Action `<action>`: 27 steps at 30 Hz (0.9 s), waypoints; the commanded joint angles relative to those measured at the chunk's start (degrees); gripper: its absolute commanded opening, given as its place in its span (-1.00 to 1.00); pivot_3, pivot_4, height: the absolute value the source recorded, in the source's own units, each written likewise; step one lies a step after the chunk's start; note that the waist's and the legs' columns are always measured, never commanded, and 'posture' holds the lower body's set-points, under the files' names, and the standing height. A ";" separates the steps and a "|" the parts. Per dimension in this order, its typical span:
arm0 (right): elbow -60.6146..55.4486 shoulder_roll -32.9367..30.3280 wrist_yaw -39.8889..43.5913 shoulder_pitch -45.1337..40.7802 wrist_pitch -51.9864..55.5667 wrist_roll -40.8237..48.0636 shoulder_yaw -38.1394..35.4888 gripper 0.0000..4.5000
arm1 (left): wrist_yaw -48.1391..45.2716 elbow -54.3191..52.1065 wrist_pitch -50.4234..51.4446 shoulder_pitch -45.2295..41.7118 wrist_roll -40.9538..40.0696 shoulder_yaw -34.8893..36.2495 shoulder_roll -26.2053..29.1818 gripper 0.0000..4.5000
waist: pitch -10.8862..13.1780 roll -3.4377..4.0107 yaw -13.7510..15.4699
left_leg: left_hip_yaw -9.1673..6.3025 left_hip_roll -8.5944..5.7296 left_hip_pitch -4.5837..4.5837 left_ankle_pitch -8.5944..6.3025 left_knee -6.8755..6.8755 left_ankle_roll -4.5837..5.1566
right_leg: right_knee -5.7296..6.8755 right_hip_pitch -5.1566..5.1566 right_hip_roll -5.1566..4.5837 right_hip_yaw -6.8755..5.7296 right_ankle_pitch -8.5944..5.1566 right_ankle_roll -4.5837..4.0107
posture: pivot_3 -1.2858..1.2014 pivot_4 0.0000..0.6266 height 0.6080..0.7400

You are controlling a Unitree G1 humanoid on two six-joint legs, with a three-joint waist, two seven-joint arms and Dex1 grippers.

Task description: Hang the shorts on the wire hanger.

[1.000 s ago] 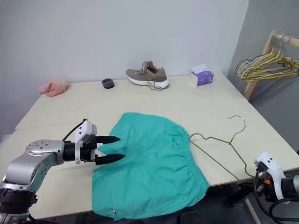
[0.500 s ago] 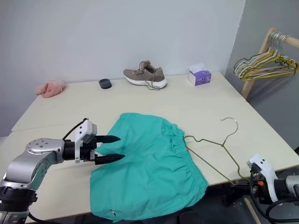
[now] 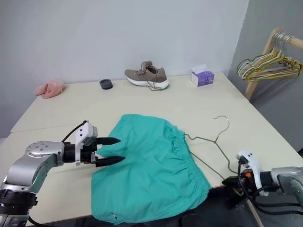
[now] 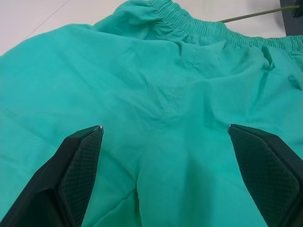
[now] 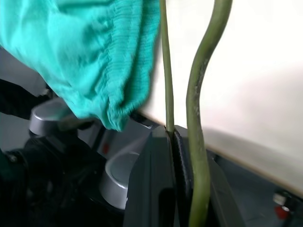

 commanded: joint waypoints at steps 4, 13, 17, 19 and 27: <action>2.16 5.54 -3.31 -7.84 7.71 4.22 1.58 -1.00 | 1.40 -0.38 -1.40 0.26 0.15 1.86 -0.08 0.98 | 0.00 0.01 0.00 | -0.01 0.01 -0.01 0.00 0.01 0.00 | 0.04 -0.03 0.00 0.01 0.00 0.00 | -0.11 -1.00 1.00; 0.45 11.72 -8.87 -15.49 13.16 6.57 0.65 -1.00 | 3.30 -0.38 -2.02 1.34 -0.10 2.98 -0.45 0.98 | 0.00 0.02 0.32 | -0.04 0.00 -0.05 0.00 0.00 0.00 | 0.04 -0.06 -0.03 -0.01 0.01 0.00 | -0.10 -1.00 1.00; -0.48 9.80 -8.68 -16.48 9.33 4.67 3.26 -1.00 | 4.77 0.29 -1.87 0.66 -0.41 3.64 -1.24 0.98 | 0.00 0.03 0.69 | -0.04 0.00 -0.07 0.00 0.00 0.00 | 0.03 -0.07 -0.05 -0.01 0.01 0.00 | -0.10 -1.00 1.00; -2.24 7.84 -7.80 -17.90 5.10 2.84 5.57 -1.00 | 6.53 1.39 -1.37 -0.55 -0.64 4.53 -2.10 0.98 | 0.03 0.09 0.82 | -0.02 0.00 -0.06 0.00 0.01 0.00 | 0.03 -0.08 -0.05 0.00 0.01 0.00 | -0.10 -1.00 1.00; -6.64 0.87 -4.75 -24.42 -16.90 -12.55 20.96 -1.00 | 8.46 5.96 -1.77 -8.09 -1.46 7.04 -2.94 0.98 | 0.03 0.08 1.00 | -0.06 0.01 -0.06 0.01 0.01 0.01 | 0.02 -0.10 -0.04 -0.08 0.03 0.05 | -0.10 -1.00 1.00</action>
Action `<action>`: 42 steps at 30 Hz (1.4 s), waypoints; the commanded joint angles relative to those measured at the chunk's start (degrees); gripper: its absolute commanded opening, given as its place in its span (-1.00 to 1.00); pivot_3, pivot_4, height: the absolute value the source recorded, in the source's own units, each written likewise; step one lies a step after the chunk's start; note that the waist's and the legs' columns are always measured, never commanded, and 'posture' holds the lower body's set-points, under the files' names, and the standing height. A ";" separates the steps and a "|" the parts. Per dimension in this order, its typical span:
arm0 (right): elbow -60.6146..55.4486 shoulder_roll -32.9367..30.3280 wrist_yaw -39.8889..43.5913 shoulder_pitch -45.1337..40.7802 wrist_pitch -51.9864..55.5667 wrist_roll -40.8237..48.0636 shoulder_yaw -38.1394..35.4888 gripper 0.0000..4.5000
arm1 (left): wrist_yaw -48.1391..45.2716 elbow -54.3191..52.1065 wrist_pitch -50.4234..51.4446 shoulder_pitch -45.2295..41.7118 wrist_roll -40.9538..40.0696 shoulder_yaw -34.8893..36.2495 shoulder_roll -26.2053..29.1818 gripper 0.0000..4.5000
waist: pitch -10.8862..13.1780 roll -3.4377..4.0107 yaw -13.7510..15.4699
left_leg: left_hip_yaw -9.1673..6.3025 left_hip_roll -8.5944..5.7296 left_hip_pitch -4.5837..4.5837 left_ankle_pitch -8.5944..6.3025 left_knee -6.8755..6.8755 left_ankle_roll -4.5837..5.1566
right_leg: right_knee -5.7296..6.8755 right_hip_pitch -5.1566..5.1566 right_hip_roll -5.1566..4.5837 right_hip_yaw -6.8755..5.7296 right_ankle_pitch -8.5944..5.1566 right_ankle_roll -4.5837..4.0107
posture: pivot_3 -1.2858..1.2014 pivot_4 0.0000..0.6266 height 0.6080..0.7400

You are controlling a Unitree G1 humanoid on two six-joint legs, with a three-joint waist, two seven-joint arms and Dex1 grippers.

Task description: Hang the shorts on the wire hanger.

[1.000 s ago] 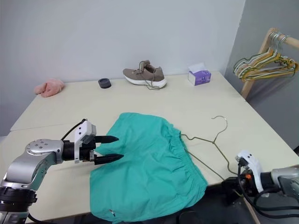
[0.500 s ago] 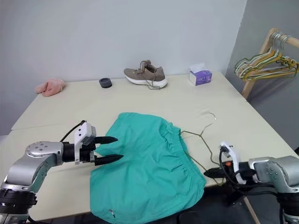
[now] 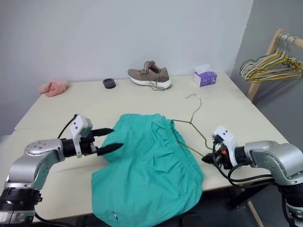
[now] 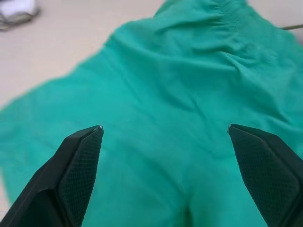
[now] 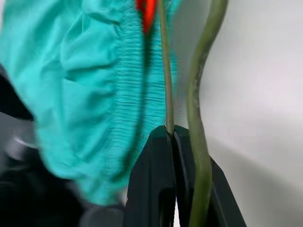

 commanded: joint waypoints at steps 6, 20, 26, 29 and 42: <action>-3.11 -3.37 4.86 -5.87 -22.39 -17.37 12.33 -1.00 | -8.06 -3.01 -1.47 -4.34 -0.18 -1.74 4.22 0.98 | 0.01 0.01 0.03 | 0.05 -0.01 -0.07 -0.03 -0.05 -0.05 | -0.04 -0.08 -0.06 0.06 0.00 0.00 | -0.09 -1.00 1.00; -3.74 0.51 10.06 -11.83 -33.17 -27.61 15.48 -1.00 | -12.60 -1.57 -11.91 -3.59 8.96 -11.62 3.81 0.98 | 0.01 0.01 0.36 | 0.00 -0.02 -0.04 -0.03 -0.01 -0.05 | 0.00 -0.06 -0.07 0.02 0.00 -0.01 | -0.10 -1.00 1.00; -5.90 2.53 11.34 -13.04 -31.03 -26.40 14.32 -1.00 | -11.89 -0.96 -12.81 -4.16 9.97 -13.24 1.42 0.98 | 0.00 0.00 0.42 | -0.05 -0.02 -0.05 -0.03 -0.01 -0.05 | 0.02 -0.06 -0.08 0.00 0.01 -0.02 | -0.10 -1.00 1.00; -6.48 3.05 11.61 -13.14 -30.59 -26.48 14.26 -1.00 | -11.70 -1.84 -11.54 -4.00 9.05 -13.03 0.52 0.74 | 0.00 0.00 0.35 | -0.06 -0.02 -0.05 -0.03 -0.01 -0.05 | 0.02 -0.06 -0.08 0.00 0.01 -0.02 | -0.10 -1.00 1.00; -5.12 2.93 12.76 -11.48 -37.98 -30.37 15.84 -1.00 | -12.33 -1.58 -11.85 -1.37 8.85 -12.59 0.04 -1.00 | 0.00 0.00 0.39 | -0.07 -0.03 -0.04 -0.03 0.00 -0.05 | 0.05 -0.06 -0.08 -0.01 0.01 -0.02 | -0.10 -1.00 1.00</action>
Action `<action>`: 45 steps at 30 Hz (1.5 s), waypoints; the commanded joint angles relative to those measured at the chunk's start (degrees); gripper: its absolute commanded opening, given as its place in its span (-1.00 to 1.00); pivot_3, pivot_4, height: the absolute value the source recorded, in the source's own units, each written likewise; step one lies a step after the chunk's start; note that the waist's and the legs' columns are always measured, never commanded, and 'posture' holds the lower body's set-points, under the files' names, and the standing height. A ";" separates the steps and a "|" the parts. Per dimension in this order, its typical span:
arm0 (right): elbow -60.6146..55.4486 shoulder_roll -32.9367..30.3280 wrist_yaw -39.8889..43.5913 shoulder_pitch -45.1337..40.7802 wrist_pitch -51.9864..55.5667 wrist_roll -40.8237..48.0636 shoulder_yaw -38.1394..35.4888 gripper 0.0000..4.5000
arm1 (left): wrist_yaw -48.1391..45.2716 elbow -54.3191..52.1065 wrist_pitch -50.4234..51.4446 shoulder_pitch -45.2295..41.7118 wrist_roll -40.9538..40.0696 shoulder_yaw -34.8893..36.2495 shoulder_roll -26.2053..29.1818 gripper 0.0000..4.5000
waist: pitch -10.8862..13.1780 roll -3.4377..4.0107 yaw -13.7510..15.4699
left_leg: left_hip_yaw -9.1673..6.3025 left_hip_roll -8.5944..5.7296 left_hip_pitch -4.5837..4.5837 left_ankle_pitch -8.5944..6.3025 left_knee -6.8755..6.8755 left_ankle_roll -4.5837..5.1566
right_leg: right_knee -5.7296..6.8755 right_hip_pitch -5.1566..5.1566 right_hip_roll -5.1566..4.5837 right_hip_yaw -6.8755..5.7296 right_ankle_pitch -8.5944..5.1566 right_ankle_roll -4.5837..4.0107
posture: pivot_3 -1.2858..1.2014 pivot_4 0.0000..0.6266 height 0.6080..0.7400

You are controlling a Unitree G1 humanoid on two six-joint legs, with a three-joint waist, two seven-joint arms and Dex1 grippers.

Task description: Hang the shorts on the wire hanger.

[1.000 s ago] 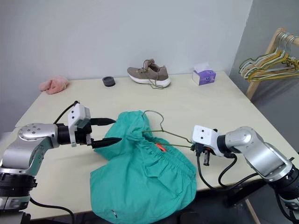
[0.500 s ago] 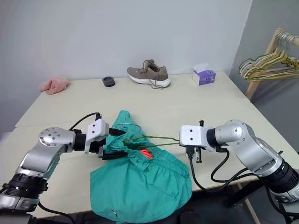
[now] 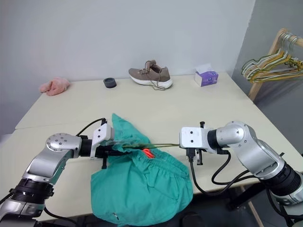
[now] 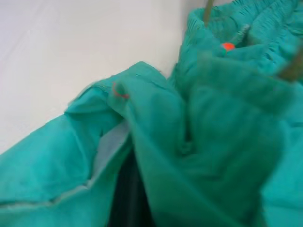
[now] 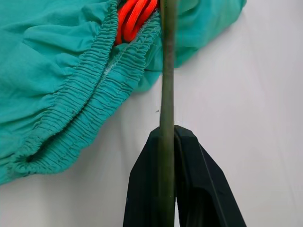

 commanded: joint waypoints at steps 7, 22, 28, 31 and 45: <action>10.81 -5.52 0.96 4.55 -19.41 -7.87 -2.71 -0.52 | -0.33 2.08 -3.10 1.71 0.66 1.48 1.23 -1.00 | -0.01 -0.02 0.04 | 0.02 -0.02 0.02 0.00 0.02 0.00 | -0.01 0.05 0.00 0.00 0.00 0.00 | -0.10 -1.00 1.00; -2.63 -6.38 3.70 23.66 13.28 19.48 -15.42 0.71 | 0.87 4.80 -3.27 0.21 -0.06 2.54 0.69 -1.00 | -0.03 -0.02 -0.35 | -0.04 0.05 0.08 0.01 0.05 0.02 | 0.05 0.10 0.06 -0.04 -0.01 -0.01 | -0.12 -1.00 1.00; -0.82 3.98 -5.68 22.68 22.44 19.74 -12.66 0.71 | 0.96 3.24 -1.19 -1.12 -0.53 2.48 0.59 -1.00 | -0.05 -0.06 -0.19 | -0.02 0.00 0.13 0.04 0.29 0.06 | 0.05 0.26 0.05 0.00 0.09 0.11 | -0.12 -1.00 1.00; -1.04 7.45 -7.30 22.31 25.43 21.01 -11.36 0.71 | 1.13 2.92 -0.65 -1.65 -0.54 2.59 0.62 -1.00 | -0.06 -0.06 -0.14 | -0.02 -0.01 0.07 0.04 0.29 0.05 | 0.04 0.20 0.05 0.01 0.09 0.11 | -0.11 -1.00 1.00; 1.49 15.37 -17.10 20.06 27.45 20.45 -9.13 -0.83 | 3.91 -0.55 4.08 -1.02 -3.48 5.39 0.20 -1.00 | -0.06 -0.06 -0.10 | -0.04 0.00 0.05 0.04 0.18 0.05 | 0.03 0.13 0.04 0.00 0.08 0.10 | -0.10 -1.00 1.00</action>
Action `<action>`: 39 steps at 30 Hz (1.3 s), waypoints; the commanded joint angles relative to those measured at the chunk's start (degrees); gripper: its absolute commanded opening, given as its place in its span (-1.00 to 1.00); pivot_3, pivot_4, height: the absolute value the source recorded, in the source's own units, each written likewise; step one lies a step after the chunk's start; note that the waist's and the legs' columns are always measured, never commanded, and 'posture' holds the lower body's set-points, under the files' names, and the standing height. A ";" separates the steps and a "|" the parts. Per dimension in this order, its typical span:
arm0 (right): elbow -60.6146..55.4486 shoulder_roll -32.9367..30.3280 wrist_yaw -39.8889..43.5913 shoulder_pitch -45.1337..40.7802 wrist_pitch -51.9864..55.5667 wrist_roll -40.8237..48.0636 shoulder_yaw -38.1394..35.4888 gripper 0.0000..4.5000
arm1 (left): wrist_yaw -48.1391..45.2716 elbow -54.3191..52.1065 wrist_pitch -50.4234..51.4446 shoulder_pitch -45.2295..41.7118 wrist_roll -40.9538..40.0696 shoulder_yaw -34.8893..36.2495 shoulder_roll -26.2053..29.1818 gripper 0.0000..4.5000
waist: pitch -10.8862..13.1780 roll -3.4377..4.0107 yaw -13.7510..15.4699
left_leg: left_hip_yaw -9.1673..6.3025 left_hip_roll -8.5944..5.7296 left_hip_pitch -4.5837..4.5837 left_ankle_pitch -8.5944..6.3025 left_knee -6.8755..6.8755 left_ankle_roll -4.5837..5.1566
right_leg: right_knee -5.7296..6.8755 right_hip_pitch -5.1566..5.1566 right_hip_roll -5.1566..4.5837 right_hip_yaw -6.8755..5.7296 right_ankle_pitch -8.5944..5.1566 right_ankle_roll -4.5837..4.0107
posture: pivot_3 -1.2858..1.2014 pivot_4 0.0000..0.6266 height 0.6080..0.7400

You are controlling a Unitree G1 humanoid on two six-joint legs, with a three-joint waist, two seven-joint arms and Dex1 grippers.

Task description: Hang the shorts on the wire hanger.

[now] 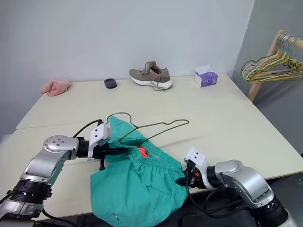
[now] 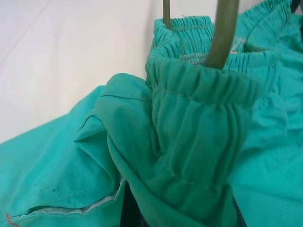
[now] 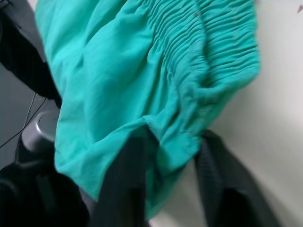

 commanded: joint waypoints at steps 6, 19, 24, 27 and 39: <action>6.29 -1.40 -2.54 -4.87 -6.06 -2.68 -4.54 -0.98 | -0.69 -9.68 13.29 2.42 -11.71 8.49 2.55 -1.00 | 0.02 0.01 -0.18 | 0.02 0.00 -0.01 0.00 -0.02 0.00 | 0.00 -0.02 0.00 0.01 0.00 0.00 | -0.09 -1.00 1.00; 18.43 -11.01 4.93 -11.85 -11.33 -1.90 -10.22 -0.98 | -8.07 -14.61 22.80 8.69 -19.49 12.14 14.82 -1.00 | 0.07 0.09 0.16 | 0.04 0.01 0.00 0.00 -0.16 0.00 | -0.02 -0.06 0.03 -0.01 -0.06 -0.09 | -0.08 -1.00 1.00; 18.81 -11.37 4.86 -12.20 -11.40 -1.66 -11.13 -0.98 | -9.10 -14.61 20.90 10.86 -18.33 11.67 16.83 -1.00 | 0.07 0.09 0.24 | 0.06 0.01 0.00 0.00 -0.16 0.00 | -0.02 -0.07 0.02 0.02 -0.06 -0.09 | -0.08 -1.00 1.00; 18.02 -11.46 4.82 -12.33 -10.95 -1.16 -11.51 -0.98 | -8.78 -13.72 18.68 11.50 -16.34 10.81 17.72 -1.00 | 0.08 0.10 0.27 | 0.06 0.01 0.00 0.00 -0.16 0.00 | -0.02 -0.07 0.02 0.02 -0.06 -0.09 | -0.08 -1.00 1.00; 12.34 -13.51 5.56 -12.59 -8.95 1.48 -11.38 -0.98 | -10.81 -10.00 11.69 12.62 -8.63 7.19 19.76 -1.00 | 0.15 0.21 0.20 | 0.11 0.03 0.00 0.00 -0.18 0.01 | -0.02 -0.11 0.02 0.02 -0.08 -0.14 | -0.09 -1.00 1.00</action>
